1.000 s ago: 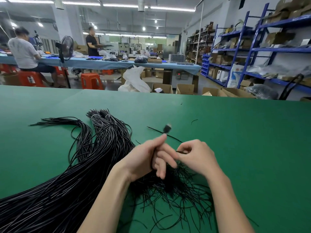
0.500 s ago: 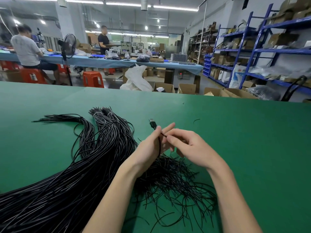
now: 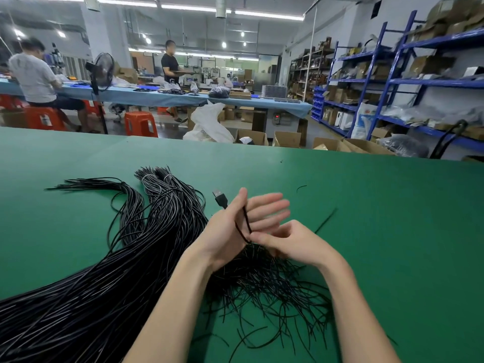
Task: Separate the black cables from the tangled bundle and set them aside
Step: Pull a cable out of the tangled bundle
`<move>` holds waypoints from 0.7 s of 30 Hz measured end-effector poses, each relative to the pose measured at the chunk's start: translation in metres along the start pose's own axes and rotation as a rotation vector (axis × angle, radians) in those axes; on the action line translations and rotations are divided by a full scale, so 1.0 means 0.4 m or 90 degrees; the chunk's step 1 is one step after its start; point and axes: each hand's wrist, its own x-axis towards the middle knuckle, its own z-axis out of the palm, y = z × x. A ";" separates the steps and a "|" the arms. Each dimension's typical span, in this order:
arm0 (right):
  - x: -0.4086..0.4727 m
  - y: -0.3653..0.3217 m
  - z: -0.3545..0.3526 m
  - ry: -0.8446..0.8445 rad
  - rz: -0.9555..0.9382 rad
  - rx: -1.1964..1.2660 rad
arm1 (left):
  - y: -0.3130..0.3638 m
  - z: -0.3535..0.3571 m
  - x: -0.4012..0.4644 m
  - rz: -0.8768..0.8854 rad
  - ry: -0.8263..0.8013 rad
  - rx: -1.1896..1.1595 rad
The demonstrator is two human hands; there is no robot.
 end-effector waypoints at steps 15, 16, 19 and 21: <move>-0.021 -0.053 -0.065 0.184 -0.091 -0.185 | 0.009 -0.005 -0.023 -0.291 -0.004 0.354; -0.015 -0.060 -0.056 0.200 -0.100 -0.186 | 0.005 -0.003 -0.019 -0.250 0.042 0.356; -0.005 -0.083 -0.025 0.238 -0.140 -0.044 | 0.002 -0.005 -0.006 -0.134 0.117 0.304; -0.007 -0.088 -0.013 0.170 -0.137 0.137 | 0.010 -0.007 0.004 -0.066 0.141 0.195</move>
